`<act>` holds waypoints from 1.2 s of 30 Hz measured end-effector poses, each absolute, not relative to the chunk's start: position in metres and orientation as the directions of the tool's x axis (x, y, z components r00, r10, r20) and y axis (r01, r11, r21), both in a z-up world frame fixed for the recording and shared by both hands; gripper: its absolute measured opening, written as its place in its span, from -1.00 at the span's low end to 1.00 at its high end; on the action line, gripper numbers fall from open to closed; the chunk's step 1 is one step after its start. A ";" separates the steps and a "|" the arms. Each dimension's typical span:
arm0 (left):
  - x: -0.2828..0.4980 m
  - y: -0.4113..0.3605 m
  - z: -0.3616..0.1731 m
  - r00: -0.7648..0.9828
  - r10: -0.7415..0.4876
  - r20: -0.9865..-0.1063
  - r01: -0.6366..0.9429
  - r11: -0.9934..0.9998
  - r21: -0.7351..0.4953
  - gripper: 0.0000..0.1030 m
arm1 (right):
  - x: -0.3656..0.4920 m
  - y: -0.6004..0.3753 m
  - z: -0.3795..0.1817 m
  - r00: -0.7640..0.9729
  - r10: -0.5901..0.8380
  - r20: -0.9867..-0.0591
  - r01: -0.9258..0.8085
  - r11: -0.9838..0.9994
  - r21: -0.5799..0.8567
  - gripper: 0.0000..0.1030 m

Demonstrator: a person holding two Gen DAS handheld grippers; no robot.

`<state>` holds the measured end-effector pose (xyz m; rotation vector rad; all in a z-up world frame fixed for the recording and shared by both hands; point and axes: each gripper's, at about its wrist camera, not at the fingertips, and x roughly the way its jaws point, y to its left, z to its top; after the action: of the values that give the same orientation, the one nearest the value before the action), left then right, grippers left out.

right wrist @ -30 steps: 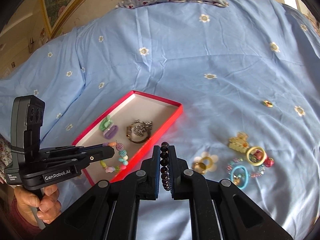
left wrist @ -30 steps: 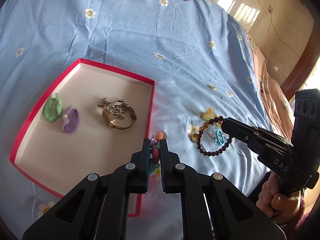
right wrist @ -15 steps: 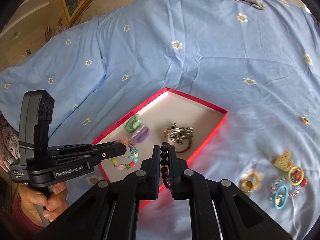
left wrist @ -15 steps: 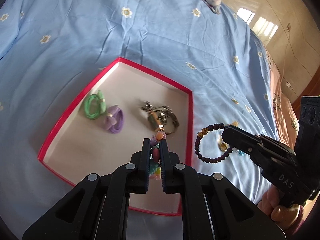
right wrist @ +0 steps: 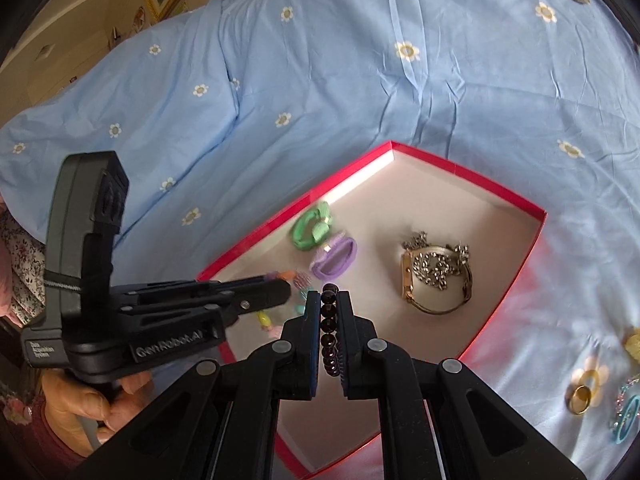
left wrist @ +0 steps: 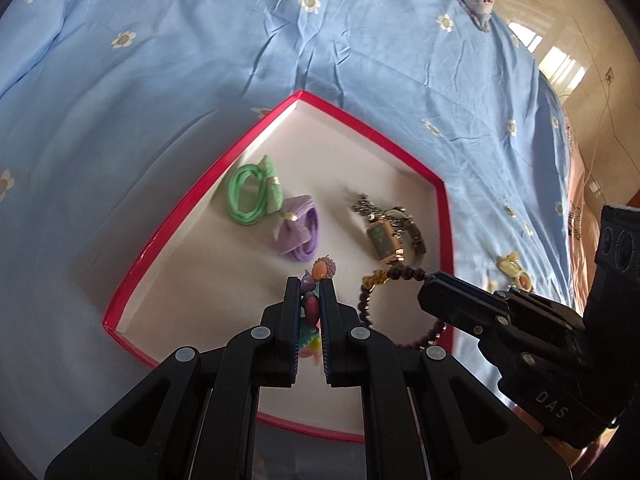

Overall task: Organize jewelry
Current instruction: 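Carry both bracelets into the red box and open both tools, then move both open tools back over the remaining jewelry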

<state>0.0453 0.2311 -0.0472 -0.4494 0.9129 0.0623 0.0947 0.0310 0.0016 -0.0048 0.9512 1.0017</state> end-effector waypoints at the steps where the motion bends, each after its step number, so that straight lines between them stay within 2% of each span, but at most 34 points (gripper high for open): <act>1: 0.047 0.234 -0.051 0.610 -0.129 -0.782 -0.251 0.904 -0.345 -0.86 | 0.097 0.031 -0.004 0.186 0.702 -0.687 -0.708 0.581 0.402 -0.86; 8: 0.053 0.246 -0.068 0.579 -0.090 -0.810 -0.304 0.898 -0.317 -0.85 | 0.116 0.028 -0.035 0.179 0.649 -0.740 -0.661 0.636 0.398 -0.86; 19: 0.058 0.242 -0.067 0.564 -0.058 -0.823 -0.304 0.913 -0.272 -0.83 | 0.119 0.035 -0.045 0.168 0.593 -0.788 -0.674 0.652 0.347 -0.82; 24: 0.058 0.239 -0.064 0.560 -0.040 -0.828 -0.303 0.920 -0.249 -0.57 | 0.121 0.033 -0.045 0.161 0.598 -0.785 -0.666 0.653 0.361 -0.81; 31: 0.050 0.237 -0.056 0.567 -0.028 -0.823 -0.311 0.918 -0.245 -0.40 | 0.121 0.023 -0.035 0.160 0.634 -0.756 -0.651 0.644 0.402 -0.47; 36: 0.040 0.235 -0.048 0.582 -0.021 -0.813 -0.322 0.912 -0.253 -0.20 | 0.116 0.002 -0.017 0.196 0.664 -0.721 -0.643 0.642 0.417 -0.29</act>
<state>0.0397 0.2353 -0.0482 -0.3987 0.9390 0.1812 0.1157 0.0024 -0.0171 0.0241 1.0237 0.9160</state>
